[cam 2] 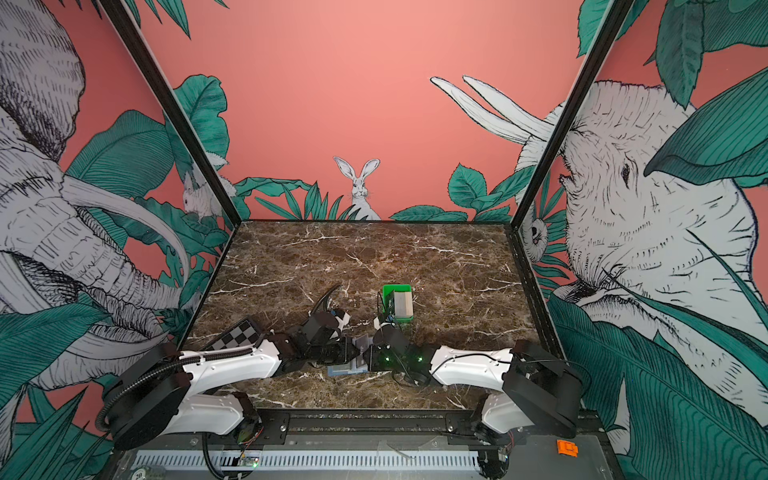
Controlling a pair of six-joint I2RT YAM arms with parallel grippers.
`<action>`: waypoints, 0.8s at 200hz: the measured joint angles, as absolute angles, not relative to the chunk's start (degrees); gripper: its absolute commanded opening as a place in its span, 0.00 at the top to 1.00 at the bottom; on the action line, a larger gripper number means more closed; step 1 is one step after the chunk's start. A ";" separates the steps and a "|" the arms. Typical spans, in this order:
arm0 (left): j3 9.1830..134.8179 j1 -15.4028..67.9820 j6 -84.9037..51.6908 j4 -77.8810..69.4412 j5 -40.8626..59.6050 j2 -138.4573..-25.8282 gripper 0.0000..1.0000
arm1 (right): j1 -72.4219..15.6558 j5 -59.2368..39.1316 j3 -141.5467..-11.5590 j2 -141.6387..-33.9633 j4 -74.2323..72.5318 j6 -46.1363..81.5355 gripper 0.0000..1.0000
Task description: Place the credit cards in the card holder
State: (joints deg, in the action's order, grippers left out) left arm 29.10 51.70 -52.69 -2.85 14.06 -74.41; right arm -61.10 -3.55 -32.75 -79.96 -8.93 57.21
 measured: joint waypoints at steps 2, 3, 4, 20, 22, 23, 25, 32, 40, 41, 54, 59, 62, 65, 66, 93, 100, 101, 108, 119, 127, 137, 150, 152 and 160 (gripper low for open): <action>29.10 51.70 -52.69 -2.83 14.04 -74.22 0.90 | -61.10 -3.55 -32.80 -80.03 -8.93 57.21 0.79; 29.10 51.70 -52.69 -2.79 14.04 -74.15 0.90 | -61.10 -3.55 -32.82 -80.03 -8.91 57.21 0.79; 29.10 51.68 -52.66 -2.76 14.04 -74.08 0.90 | -61.10 -3.55 -32.84 -80.07 -8.86 57.19 0.79; 29.10 51.16 -52.56 -2.13 14.02 -72.49 0.89 | -61.10 -3.55 -33.10 -80.58 -8.34 57.14 0.79; 29.10 51.11 -52.51 -2.07 14.02 -72.36 0.89 | -61.10 -3.53 -33.15 -80.64 -8.27 57.12 0.79; 29.10 51.05 -52.51 -2.02 14.02 -72.20 0.89 | -61.10 -3.53 -33.17 -80.66 -8.21 57.12 0.79; 29.10 50.94 -52.49 -1.91 14.04 -71.96 0.89 | -61.10 -3.53 -33.21 -80.75 -8.12 57.10 0.79; 29.08 50.59 -52.45 -1.65 14.09 -71.26 0.89 | -61.10 -3.53 -33.45 -80.97 -7.81 56.99 0.79; 28.97 50.09 -52.42 -1.56 14.11 -70.48 0.89 | -61.10 -3.55 -33.78 -81.21 -7.51 56.90 0.78; 28.95 50.00 -52.40 -1.56 14.11 -70.35 0.89 | -61.10 -3.55 -33.85 -81.25 -7.42 56.88 0.78; 28.60 49.04 -52.27 -1.56 14.26 -69.06 0.89 | -61.12 -3.57 -34.63 -81.60 -6.72 56.66 0.78; 28.32 48.60 -52.23 -1.56 14.33 -68.42 0.89 | -61.12 -3.60 -34.96 -81.71 -6.55 56.55 0.78; 28.18 48.38 -52.23 -1.56 14.37 -68.14 0.89 | -61.12 -3.60 -35.14 -81.76 -6.48 56.49 0.78; 28.01 48.14 -52.23 -1.58 14.39 -67.79 0.88 | -61.12 -3.62 -35.33 -81.84 -6.39 56.45 0.78; 27.92 48.03 -52.21 -1.58 14.41 -67.64 0.88 | -61.12 -3.62 -35.35 -81.87 -6.35 56.42 0.78; 25.93 46.06 -52.21 -1.54 14.61 -64.36 0.88 | -61.14 -3.70 -37.04 -82.78 -5.34 56.03 0.77; 25.39 45.65 -52.21 -1.54 14.68 -63.51 0.88 | -61.19 -3.68 -37.50 -83.13 -5.04 55.92 0.77; 25.34 45.60 -52.21 -1.54 14.68 -63.44 0.88 | -61.19 -3.70 -37.58 -83.20 -5.04 55.90 0.77; 24.88 45.19 -52.21 -1.54 14.74 -62.61 0.88 | -61.28 -3.75 -38.15 -83.59 -4.67 55.77 0.76; 24.27 44.69 -52.18 -1.56 14.79 -61.43 0.88 | -61.47 -3.73 -39.09 -84.18 -4.05 55.51 0.76; 23.88 44.38 -52.21 -1.63 14.81 -60.73 0.88 | -61.54 -3.75 -39.83 -84.58 -3.66 55.24 0.75; 23.29 44.03 -52.18 -1.76 14.81 -59.75 0.87 | -61.63 -3.81 -40.71 -85.06 -3.40 55.00 0.75; 22.61 43.77 -52.14 -1.87 14.76 -58.54 0.87 | -61.89 -3.92 -41.95 -85.80 -3.05 54.81 0.74; 22.52 43.72 -52.07 -1.85 14.76 -58.33 0.87 | -61.93 -3.95 -42.13 -85.93 -2.94 54.78 0.74; 22.28 43.64 -51.92 -1.80 14.76 -57.60 0.87 | -62.17 -3.99 -42.92 -86.46 -2.72 54.72 0.74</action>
State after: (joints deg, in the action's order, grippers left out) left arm 22.28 43.64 -51.92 -1.80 14.76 -57.60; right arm -62.17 -3.99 -42.92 -86.46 -2.72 54.72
